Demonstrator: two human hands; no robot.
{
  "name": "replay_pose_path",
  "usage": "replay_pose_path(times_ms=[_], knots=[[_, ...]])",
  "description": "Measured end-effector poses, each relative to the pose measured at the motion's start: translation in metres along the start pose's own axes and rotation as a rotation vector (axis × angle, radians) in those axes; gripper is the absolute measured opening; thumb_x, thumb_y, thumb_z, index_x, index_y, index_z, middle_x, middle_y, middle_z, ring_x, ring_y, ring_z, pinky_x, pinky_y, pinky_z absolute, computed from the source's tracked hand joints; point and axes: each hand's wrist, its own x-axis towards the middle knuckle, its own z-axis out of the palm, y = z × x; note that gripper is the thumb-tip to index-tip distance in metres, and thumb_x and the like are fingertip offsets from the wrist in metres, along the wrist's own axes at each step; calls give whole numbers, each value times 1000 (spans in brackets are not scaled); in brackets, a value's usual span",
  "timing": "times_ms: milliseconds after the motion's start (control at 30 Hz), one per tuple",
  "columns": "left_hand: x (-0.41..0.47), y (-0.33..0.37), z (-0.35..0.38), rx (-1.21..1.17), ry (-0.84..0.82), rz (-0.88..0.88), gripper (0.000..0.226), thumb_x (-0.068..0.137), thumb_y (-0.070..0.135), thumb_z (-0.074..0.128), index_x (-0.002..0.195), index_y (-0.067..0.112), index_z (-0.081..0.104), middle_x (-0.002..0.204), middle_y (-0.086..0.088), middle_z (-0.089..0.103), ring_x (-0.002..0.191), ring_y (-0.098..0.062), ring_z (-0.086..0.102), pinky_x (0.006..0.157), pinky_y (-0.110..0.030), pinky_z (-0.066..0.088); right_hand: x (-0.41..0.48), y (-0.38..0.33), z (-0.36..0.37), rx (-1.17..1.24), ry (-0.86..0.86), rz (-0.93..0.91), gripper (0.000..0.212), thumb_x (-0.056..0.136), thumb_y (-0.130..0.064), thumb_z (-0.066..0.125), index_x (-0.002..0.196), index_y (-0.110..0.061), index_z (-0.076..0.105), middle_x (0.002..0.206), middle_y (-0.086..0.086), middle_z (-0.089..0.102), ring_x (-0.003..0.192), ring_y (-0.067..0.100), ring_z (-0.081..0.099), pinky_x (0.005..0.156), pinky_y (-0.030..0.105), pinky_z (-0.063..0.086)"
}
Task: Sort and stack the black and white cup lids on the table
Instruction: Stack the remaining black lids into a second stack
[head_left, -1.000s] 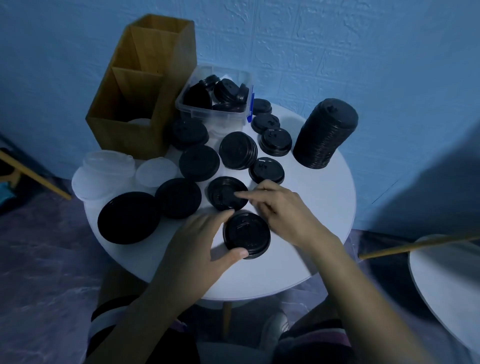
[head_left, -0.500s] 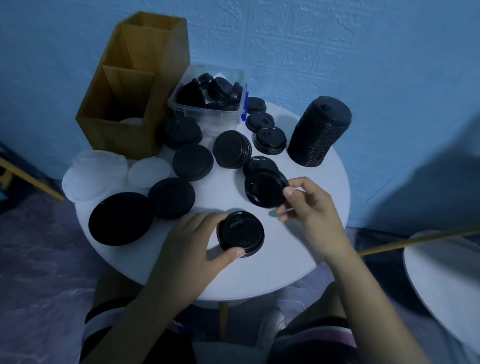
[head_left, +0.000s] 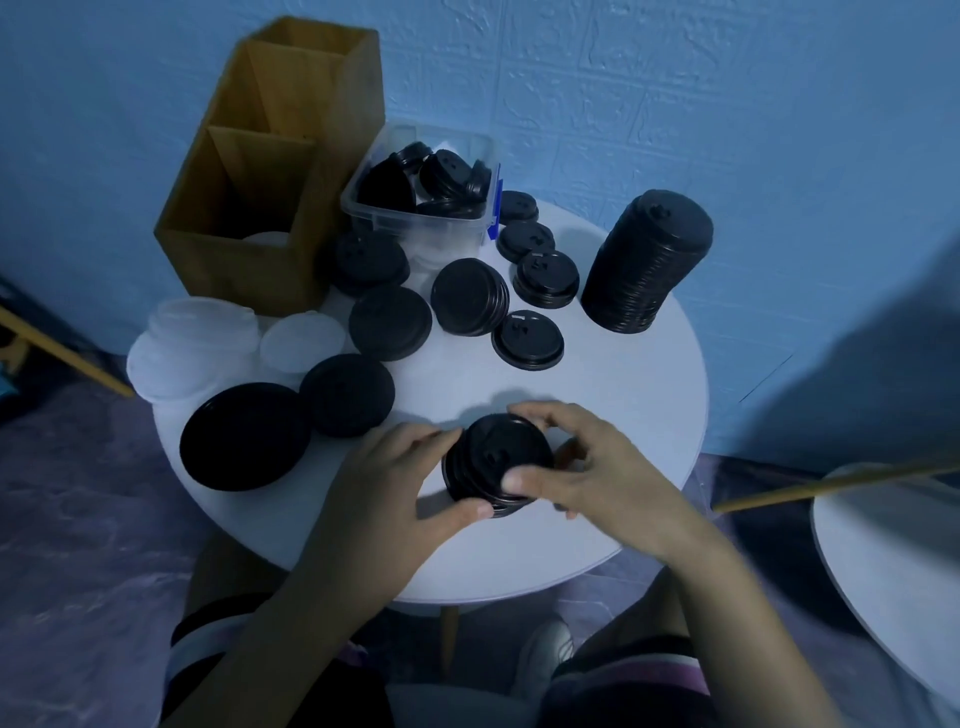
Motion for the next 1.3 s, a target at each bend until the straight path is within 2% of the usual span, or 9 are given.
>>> replay_pose_path(times_ms=[100, 267, 400, 500, 667, 733, 833, 1133, 1300], knots=[[2, 0, 0, 7, -7, -2, 71, 74, 70, 57, 129, 26, 66, 109, 13, 61, 102, -4, 43, 85, -13, 32, -1, 2, 3, -191, 13, -56, 73, 75, -51, 85, 141, -45, 54, 125, -30, 51, 91, -6, 60, 82, 18, 47], [3, -4, 0, 17, -20, -26, 76, 70, 65, 70, 137, 29, 62, 110, 17, 58, 105, -7, 46, 84, -16, 32, -2, -1, 4, -324, 31, -114, 75, 79, -54, 80, 147, -41, 50, 130, -34, 50, 94, -10, 55, 92, 17, 42], [4, -4, 0, -11, -25, -55, 87, 73, 45, 88, 150, 29, 49, 122, 17, 60, 115, -6, 45, 91, -23, 33, -3, -5, 7, -467, 25, -142, 77, 84, -55, 74, 152, -40, 41, 143, -30, 44, 124, -7, 38, 108, 13, 30], [2, -7, 2, -20, -20, -36, 79, 74, 52, 84, 145, 31, 55, 120, 16, 64, 112, -8, 48, 90, -14, 31, -2, -5, 8, -486, 28, -148, 78, 84, -55, 74, 153, -39, 40, 147, -27, 44, 128, -4, 33, 106, 10, 25], [4, -7, -1, -47, -22, -25, 70, 84, 67, 48, 141, 28, 60, 121, 12, 67, 111, -10, 50, 91, -11, 30, -2, -1, 10, -501, 48, -174, 78, 84, -56, 74, 152, -41, 41, 138, -33, 48, 119, -5, 36, 101, 5, 25], [5, -6, 0, -51, -1, -20, 66, 88, 65, 46, 140, 28, 62, 119, 12, 68, 108, -7, 48, 89, -11, 32, -4, 1, 10, -485, 51, -158, 78, 83, -55, 75, 151, -45, 40, 118, -39, 47, 109, -8, 38, 95, 1, 27], [4, -6, 1, -40, 14, -11, 62, 90, 63, 48, 138, 27, 63, 117, 12, 67, 106, -4, 46, 88, -12, 33, -6, 2, 8, -445, 53, -124, 78, 80, -53, 79, 148, -50, 41, 104, -29, 47, 109, -9, 43, 90, 1, 32], [4, -9, 4, 24, 20, 10, 60, 88, 59, 50, 131, 20, 69, 114, 9, 67, 104, -14, 55, 86, -32, 44, -4, 5, 6, -523, 35, -158, 83, 79, -55, 78, 151, -47, 37, 110, -32, 38, 111, -10, 33, 95, -3, 23], [8, -6, 0, -10, -22, 30, 69, 82, 68, 54, 140, 32, 56, 127, 27, 54, 114, 0, 45, 93, -17, 34, 2, 10, 9, -517, 6, -199, 79, 84, -55, 73, 153, -47, 34, 117, -45, 28, 137, -10, 21, 104, -3, 12]])
